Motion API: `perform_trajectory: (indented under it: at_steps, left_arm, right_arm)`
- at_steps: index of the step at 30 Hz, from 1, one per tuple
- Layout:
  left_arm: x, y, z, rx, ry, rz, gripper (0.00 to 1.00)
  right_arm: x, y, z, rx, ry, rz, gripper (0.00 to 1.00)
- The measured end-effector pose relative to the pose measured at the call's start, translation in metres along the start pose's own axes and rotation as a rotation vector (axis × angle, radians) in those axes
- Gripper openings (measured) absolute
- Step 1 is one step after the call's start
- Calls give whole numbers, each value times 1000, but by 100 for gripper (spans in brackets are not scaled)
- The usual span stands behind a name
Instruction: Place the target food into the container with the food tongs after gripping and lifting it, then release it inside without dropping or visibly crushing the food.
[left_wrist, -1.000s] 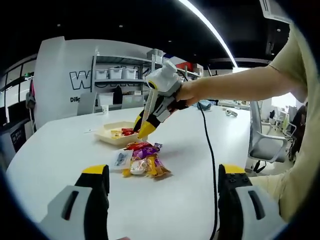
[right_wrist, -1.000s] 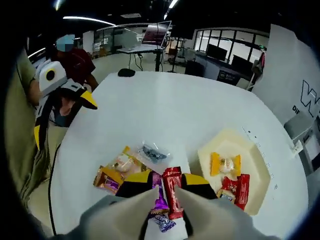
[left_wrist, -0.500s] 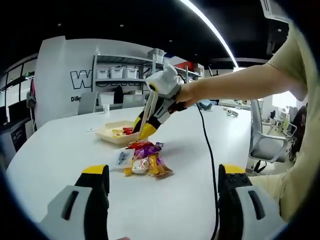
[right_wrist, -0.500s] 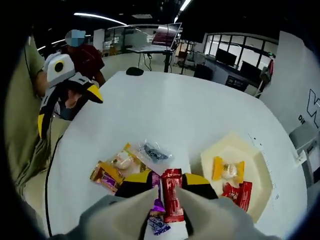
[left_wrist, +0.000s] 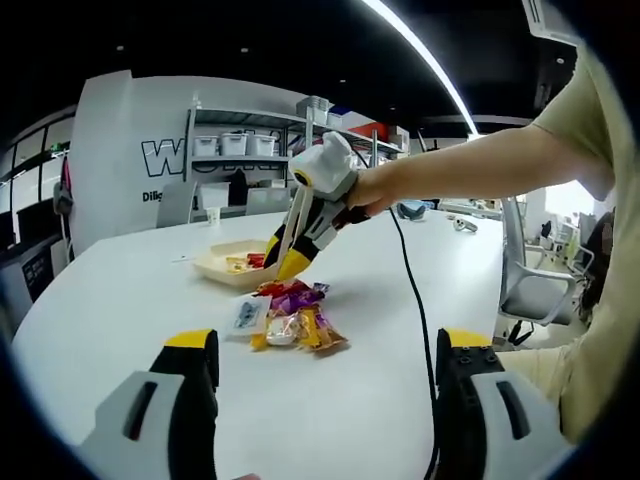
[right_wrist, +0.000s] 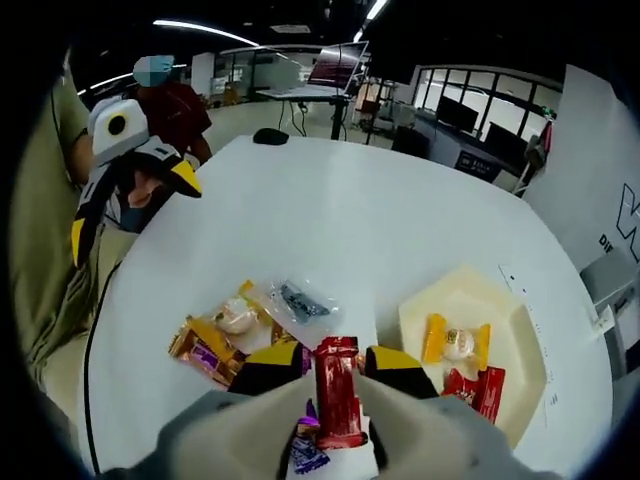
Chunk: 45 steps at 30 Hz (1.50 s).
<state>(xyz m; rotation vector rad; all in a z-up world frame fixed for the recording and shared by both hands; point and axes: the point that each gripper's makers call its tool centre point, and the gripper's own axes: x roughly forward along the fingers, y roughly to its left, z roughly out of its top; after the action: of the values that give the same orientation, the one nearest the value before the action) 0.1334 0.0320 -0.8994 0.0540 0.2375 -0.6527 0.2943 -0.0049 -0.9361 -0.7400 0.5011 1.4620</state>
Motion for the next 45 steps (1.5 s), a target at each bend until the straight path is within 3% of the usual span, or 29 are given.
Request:
perform_trajectory:
  at_steps: [14,28,45]
  left_arm:
    - [-1,2,2,6,1,4,88]
    - [-1,3,3,12,3,5,88]
    - [-1,3,0,10,8,7,88]
  right_arm:
    - [10,-5,-16,-4,45,6,22]
    - [10,-15,-15,-8,30,-11,23]
    - [7,-5,-13,0,24,8,22]
